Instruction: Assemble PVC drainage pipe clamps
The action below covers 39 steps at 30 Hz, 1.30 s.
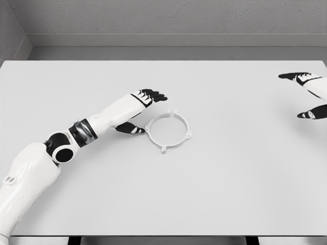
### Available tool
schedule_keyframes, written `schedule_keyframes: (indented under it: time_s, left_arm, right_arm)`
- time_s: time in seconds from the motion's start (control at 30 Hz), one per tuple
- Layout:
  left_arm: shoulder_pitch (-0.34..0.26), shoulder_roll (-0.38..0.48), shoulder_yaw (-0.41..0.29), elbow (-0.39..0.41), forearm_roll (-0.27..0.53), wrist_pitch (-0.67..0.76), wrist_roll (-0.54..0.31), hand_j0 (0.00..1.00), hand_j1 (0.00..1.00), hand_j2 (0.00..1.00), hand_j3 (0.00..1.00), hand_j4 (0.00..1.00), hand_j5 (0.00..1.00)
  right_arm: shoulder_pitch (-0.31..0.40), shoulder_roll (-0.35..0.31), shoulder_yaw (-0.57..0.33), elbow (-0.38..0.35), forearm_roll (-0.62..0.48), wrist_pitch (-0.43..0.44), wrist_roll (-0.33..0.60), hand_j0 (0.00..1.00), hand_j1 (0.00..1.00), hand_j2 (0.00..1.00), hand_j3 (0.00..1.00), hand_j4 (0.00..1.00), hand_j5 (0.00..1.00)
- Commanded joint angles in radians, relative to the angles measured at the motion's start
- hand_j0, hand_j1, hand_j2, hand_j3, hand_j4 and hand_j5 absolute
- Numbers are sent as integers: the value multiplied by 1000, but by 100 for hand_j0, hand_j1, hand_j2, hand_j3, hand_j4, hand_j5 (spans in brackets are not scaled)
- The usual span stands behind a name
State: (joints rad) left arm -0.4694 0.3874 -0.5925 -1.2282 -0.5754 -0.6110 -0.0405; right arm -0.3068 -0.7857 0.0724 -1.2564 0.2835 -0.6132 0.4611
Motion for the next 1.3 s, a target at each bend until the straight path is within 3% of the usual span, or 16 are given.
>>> schedule_keyframes:
  time_s: [0.0,1.07,1.2,1.27]
  left_arm:
    - [0,-2,0,-2,5,0,1,100,100,100,100,100,100]
    - [3,-35,2,9,-18,0,1,100,100,100,100,100,100]
    - [2,-19,28,10,-14,0,1,100,100,100,100,100,100]
    - [-5,28,33,10,-6,0,1,100,100,100,100,100,100]
  right_arm:
    - [0,-1,0,0,-7,2,-1,100,100,100,100,100,100]
    - [0,0,0,0,-7,2,-1,100,100,100,100,100,100]
    - [0,-1,0,-2,-7,2,-1,100,100,100,100,100,100]
    - [0,0,0,-2,-7,2,-1,100,100,100,100,100,100]
